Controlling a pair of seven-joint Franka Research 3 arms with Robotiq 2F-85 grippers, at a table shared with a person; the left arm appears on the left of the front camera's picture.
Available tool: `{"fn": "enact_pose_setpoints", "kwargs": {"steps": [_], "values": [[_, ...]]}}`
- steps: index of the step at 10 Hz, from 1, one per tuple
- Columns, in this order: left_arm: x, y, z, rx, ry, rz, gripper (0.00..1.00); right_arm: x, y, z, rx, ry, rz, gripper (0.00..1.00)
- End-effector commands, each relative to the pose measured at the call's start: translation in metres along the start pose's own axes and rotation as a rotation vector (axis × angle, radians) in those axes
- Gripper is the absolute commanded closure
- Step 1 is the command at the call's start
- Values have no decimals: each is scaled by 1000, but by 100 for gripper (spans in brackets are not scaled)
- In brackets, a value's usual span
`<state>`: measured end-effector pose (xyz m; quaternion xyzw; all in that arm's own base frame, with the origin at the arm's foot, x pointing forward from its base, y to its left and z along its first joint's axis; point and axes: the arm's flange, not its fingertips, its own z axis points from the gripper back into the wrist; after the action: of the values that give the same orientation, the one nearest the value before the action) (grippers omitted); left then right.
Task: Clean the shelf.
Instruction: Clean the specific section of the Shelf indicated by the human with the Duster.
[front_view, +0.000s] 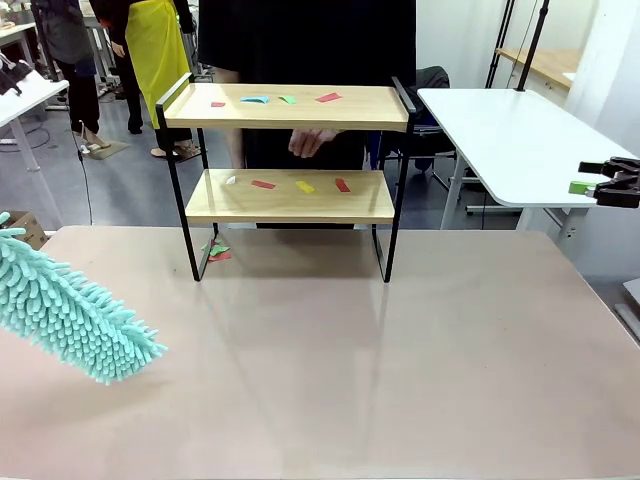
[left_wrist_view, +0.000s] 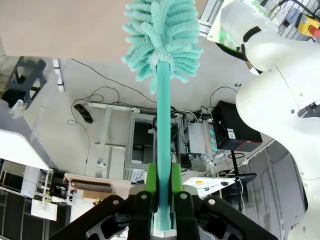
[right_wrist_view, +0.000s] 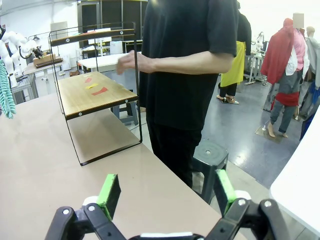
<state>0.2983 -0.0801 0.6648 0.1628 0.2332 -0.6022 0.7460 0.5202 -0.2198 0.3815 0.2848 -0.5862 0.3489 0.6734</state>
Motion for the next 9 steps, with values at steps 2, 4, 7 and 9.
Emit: {"fn": "enact_pose_setpoints", "kwargs": {"steps": [2, 4, 7, 9], "values": [[-3, -3, -1, -4, -12, -2, 87, 6, 1, -2, -9, 13, -11, 0], [-3, -3, -1, -4, -12, -2, 87, 6, 1, -2, -9, 13, -11, 0], [-3, -3, -1, -4, -12, -2, 87, 6, 1, -2, -9, 13, -11, 0], [-3, -3, -1, -4, -12, -2, 87, 6, 1, -2, -9, 13, -11, 0]]}}
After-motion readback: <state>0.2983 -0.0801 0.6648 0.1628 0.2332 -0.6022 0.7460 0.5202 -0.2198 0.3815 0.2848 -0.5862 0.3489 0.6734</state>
